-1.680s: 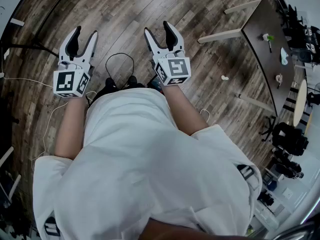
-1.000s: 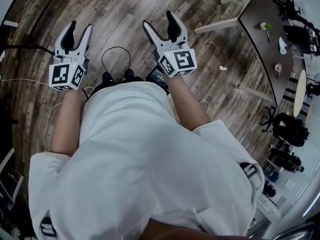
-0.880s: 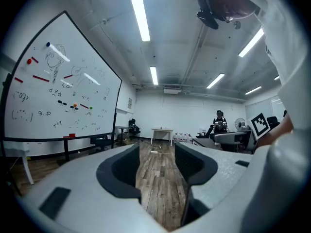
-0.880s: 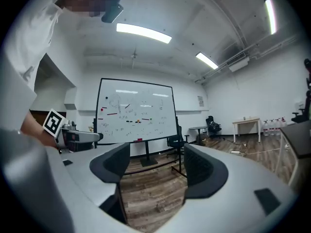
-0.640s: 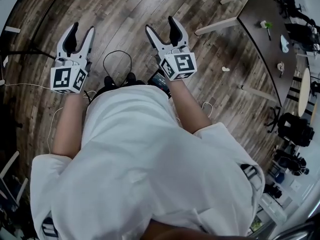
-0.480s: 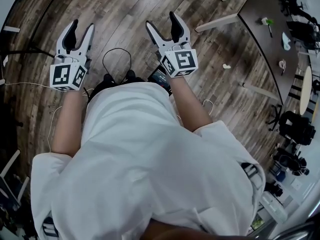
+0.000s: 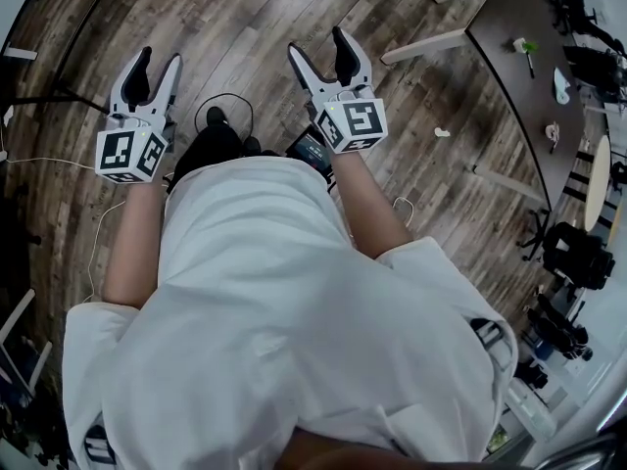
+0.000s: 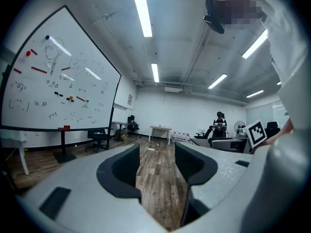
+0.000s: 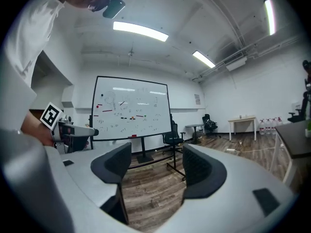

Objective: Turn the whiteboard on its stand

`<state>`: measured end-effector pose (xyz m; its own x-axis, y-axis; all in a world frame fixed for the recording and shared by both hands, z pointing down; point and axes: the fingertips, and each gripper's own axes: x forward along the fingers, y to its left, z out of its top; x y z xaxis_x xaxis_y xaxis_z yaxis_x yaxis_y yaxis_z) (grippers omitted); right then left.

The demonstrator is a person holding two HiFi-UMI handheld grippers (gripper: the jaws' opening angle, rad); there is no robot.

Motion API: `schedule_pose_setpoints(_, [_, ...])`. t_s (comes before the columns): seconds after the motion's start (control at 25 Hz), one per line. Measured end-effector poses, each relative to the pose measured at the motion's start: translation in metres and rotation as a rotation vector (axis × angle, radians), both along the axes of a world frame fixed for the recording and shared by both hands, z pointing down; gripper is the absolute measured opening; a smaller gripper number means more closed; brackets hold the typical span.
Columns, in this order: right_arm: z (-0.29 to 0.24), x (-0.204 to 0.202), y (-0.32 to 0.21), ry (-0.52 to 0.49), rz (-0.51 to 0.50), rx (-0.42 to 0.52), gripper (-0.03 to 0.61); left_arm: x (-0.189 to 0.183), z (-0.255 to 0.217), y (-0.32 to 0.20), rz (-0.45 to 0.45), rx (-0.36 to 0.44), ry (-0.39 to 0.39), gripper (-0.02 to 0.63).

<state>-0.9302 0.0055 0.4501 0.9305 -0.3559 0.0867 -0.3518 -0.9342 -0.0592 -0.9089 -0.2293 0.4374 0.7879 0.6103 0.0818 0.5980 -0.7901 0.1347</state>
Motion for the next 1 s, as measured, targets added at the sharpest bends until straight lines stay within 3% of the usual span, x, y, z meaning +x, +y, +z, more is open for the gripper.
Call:
schedule_pose_setpoints(0.12, [0.009, 0.013, 0.009, -0.023, 0.021, 0.045, 0.284, 0.01, -0.003, 0.007, 0.012, -0.014, 0.016, 0.233])
schedule_pose_setpoints(0.36, [0.003, 0.056, 0.006, 0.018, 0.013, -0.002, 0.295, 0.063, -0.001, 0.011, 0.021, -0.019, 0.035, 0.233])
schedule_pose_setpoints(0.68, [0.003, 0.138, 0.013, 0.001, 0.016, -0.039, 0.296, 0.155, 0.016, 0.018, 0.027, -0.034, 0.009, 0.233])
schedule_pose_setpoints(1.0, [-0.013, 0.247, -0.003, 0.008, 0.0, -0.055, 0.307, 0.256, 0.02, 0.013, 0.057, -0.017, -0.002, 0.233])
